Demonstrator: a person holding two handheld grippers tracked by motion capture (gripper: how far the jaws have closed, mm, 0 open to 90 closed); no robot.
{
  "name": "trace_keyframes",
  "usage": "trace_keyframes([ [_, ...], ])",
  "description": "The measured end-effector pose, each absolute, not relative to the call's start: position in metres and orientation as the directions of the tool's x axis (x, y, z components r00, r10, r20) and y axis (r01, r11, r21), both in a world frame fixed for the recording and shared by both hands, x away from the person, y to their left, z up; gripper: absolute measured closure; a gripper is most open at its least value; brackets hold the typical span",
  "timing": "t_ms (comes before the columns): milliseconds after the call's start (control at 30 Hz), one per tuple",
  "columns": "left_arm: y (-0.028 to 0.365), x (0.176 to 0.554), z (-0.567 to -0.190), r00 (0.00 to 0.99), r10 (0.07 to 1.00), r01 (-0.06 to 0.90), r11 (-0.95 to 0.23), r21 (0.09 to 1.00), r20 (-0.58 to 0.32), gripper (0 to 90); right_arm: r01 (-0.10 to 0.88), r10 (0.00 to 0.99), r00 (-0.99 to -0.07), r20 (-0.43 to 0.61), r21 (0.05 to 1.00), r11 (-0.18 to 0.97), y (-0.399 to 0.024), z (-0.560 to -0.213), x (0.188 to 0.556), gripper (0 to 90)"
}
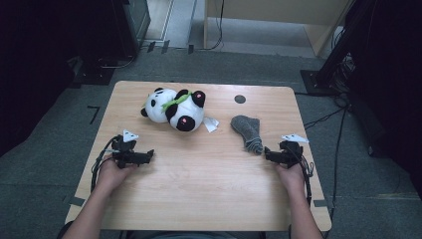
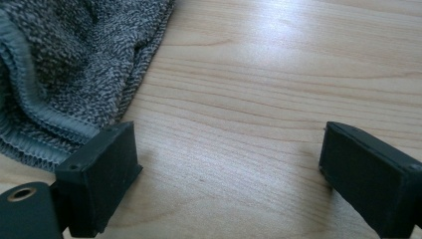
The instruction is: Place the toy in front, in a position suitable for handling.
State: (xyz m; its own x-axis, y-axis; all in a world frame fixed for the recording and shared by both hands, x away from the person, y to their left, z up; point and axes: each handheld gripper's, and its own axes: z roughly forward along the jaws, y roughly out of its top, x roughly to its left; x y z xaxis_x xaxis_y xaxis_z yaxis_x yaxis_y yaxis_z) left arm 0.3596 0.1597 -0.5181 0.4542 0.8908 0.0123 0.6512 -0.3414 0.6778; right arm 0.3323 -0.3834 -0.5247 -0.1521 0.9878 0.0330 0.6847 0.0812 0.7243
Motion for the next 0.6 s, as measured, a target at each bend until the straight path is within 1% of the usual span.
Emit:
trace_keyframes([
  [67,0.1594,0.3591,-0.5181,0.448,0.894,0.653,-0.338,0.678,0.014,0.0,0.687,0.989,-0.141,0.034,0.723,0.073,-0.3833,-0.5249,0.3326,6.6],
  [200,0.1591,0.3586,-0.5179,0.403,0.915,0.670,-0.305,0.677,0.014,0.0,0.689,0.991,-0.132,0.033,0.722,0.067,-0.3826,-0.5249,0.3323,6.5],
  [300,0.1585,0.3586,-0.5180,0.394,0.919,0.673,-0.298,0.677,0.014,0.0,0.689,0.991,-0.131,0.034,0.722,0.066,-0.3825,-0.5249,0.3322,6.5],
  [400,0.1592,0.3589,-0.5180,0.422,0.907,0.662,-0.320,0.678,0.016,0.0,0.689,0.991,-0.131,0.034,0.722,0.066,-0.3825,-0.5249,0.3322,6.5],
  [567,0.1595,0.3609,-0.5171,0.439,0.899,0.660,-0.332,0.673,0.013,0.0,0.689,0.991,-0.132,0.035,0.722,0.067,-0.3827,-0.5249,0.3321,6.5],
  [600,0.1594,0.3608,-0.5159,0.444,0.896,0.656,-0.334,0.677,0.012,2.1,0.688,0.990,-0.134,0.034,0.722,0.068,-0.3829,-0.5250,0.3319,6.5],
])
